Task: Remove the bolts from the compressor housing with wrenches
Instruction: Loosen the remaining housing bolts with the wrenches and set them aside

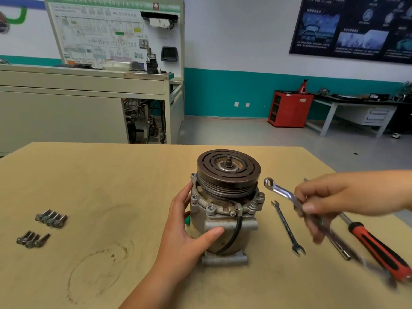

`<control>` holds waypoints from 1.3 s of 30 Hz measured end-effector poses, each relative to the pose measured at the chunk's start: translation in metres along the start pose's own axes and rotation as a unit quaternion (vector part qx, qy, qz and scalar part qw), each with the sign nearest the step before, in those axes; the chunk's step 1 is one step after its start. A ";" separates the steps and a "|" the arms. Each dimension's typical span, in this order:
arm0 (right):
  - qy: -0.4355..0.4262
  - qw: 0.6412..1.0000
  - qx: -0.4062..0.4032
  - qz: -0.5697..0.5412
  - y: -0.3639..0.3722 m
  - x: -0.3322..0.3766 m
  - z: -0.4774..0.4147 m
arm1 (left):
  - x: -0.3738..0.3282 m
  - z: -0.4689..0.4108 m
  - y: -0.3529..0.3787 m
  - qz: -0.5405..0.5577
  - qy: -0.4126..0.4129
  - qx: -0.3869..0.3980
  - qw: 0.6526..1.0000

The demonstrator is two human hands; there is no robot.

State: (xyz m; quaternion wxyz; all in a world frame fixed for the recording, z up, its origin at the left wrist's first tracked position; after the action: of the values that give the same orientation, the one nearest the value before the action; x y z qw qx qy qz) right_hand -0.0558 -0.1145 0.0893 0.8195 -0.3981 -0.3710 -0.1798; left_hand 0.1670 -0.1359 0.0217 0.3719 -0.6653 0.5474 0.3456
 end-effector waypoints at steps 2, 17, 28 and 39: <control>0.008 0.994 0.051 -0.096 0.037 0.004 -0.003 | 0.000 0.000 0.000 0.001 0.001 0.001 1.000; 0.022 0.929 -0.087 -0.358 0.078 0.035 -0.011 | 0.000 0.001 0.000 0.000 0.002 0.002 1.000; 0.097 0.957 -0.089 0.260 -0.013 0.029 -0.013 | 0.000 -0.001 0.000 0.007 0.006 0.001 1.000; 0.113 0.988 -0.015 0.102 -0.005 -0.003 0.009 | -0.001 0.000 0.000 0.010 -0.004 0.003 1.000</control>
State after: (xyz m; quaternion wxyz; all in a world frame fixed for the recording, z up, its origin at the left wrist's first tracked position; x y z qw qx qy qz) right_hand -0.0651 -0.1110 0.0930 0.8641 -0.4231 -0.2312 -0.1444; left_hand 0.1667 -0.1360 0.0223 0.3724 -0.6575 0.5533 0.3504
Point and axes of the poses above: each hand's wrist, its own z-axis away from the middle knuckle, its own y-axis out of the palm, x = y × z, the point moved 10 cm from there along -z, towards the middle knuckle, and after that the axes turned 5 degrees about -x, right-handed, at the moved point
